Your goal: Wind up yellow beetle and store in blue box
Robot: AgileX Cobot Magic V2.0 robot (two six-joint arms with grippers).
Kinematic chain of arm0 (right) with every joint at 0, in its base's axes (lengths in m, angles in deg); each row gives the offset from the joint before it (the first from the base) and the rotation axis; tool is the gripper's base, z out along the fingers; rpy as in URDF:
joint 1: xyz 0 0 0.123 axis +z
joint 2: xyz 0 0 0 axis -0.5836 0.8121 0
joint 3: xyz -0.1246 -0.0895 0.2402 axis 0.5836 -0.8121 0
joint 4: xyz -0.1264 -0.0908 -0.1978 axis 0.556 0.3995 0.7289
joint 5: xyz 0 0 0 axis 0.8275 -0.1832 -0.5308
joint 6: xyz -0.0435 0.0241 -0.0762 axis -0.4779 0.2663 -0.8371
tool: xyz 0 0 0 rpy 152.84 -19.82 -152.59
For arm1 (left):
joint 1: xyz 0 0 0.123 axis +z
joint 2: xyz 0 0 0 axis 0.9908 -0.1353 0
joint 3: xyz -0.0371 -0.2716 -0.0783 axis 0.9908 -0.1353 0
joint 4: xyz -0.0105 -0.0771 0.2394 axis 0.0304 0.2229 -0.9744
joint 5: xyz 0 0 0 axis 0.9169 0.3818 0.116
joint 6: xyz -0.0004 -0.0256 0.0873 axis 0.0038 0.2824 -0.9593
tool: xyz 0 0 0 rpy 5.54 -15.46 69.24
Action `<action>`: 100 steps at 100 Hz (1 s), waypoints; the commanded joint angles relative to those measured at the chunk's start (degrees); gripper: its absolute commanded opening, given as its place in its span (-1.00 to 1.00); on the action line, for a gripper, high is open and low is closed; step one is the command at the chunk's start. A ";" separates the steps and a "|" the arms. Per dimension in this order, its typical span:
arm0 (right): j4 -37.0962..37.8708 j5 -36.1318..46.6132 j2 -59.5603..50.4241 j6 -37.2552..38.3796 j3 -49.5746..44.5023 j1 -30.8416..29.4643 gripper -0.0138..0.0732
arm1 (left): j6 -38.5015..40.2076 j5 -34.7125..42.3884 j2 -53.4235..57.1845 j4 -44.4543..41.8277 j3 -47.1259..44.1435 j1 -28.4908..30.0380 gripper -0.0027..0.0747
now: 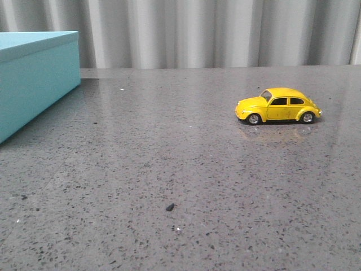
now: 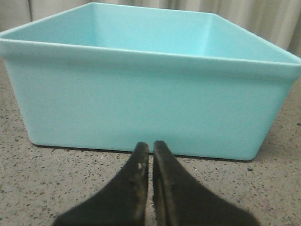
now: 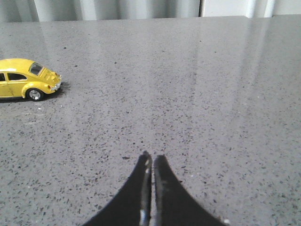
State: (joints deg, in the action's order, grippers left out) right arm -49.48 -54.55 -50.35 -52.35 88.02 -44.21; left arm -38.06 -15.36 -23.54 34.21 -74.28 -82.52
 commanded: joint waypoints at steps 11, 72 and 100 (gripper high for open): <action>0.47 8.72 -0.93 0.00 -1.22 -0.32 -0.78 | 0.45 5.57 1.82 0.60 -1.40 0.08 -0.99; 0.47 10.26 -0.93 0.00 -1.22 -0.32 -0.78 | 0.45 8.91 1.82 0.60 -1.40 0.08 -0.99; 0.47 10.14 -0.93 0.00 -1.22 -0.32 -0.78 | 0.45 9.18 1.82 0.60 -1.40 0.08 -0.99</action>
State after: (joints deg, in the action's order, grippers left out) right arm -49.48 -49.13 -50.35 -52.35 88.02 -44.21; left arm -38.06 -11.42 -23.54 34.21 -74.28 -82.52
